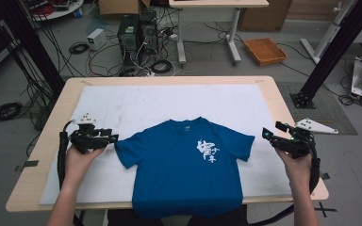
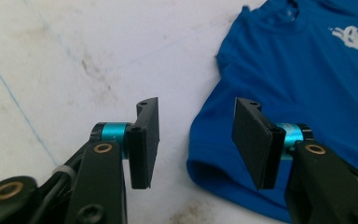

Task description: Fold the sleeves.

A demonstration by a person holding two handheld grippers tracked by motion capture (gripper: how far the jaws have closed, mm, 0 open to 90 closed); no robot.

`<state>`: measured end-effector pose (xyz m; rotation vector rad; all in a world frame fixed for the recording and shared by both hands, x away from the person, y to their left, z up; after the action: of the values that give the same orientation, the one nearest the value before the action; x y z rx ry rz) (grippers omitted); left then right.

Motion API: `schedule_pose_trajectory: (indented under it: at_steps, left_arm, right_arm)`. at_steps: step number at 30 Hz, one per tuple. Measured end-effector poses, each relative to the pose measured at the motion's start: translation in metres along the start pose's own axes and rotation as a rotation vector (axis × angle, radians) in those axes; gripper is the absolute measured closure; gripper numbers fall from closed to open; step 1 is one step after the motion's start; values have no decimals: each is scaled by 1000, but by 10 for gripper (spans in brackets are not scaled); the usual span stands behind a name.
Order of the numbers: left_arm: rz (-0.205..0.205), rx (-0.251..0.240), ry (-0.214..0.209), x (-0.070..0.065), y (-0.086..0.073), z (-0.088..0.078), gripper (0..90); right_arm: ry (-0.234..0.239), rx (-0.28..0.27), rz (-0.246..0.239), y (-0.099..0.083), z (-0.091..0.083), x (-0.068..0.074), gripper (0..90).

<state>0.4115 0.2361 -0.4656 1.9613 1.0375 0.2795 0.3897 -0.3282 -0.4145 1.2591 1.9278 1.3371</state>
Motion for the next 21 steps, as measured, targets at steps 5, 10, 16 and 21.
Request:
schedule_pose_trajectory:
  at_steps: [5, 10, 16, 21]
  left_arm:
    - [-53, 37, -28, 3, -9, 6, 556]
    - [-103, 78, -52, 3, -13, 12, 593]
    - [-148, 92, -97, 2, -16, 15, 778]
    - [-171, 41, -131, -3, -10, 10, 880]
  right_arm:
    - [2, -1, -1, 0, 1, 0, 317]
    - [-1, -1, 1, 0, 0, -1, 317]
    - [-4, 1, 1, -1, 1, 0, 317]
    - [-6, -1, 2, 0, 1, 0, 318]
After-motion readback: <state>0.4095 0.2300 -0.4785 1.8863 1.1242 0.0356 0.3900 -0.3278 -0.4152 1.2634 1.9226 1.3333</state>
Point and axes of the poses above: each handheld gripper's, and its own axes: z roughly forward along the jaws, y roughly out of its top, x roughly to its left, the point moved 8 cm from there along z, roughly forward along the jaws, and after that the axes turned 1 degree about x, right-handed, at the moved point
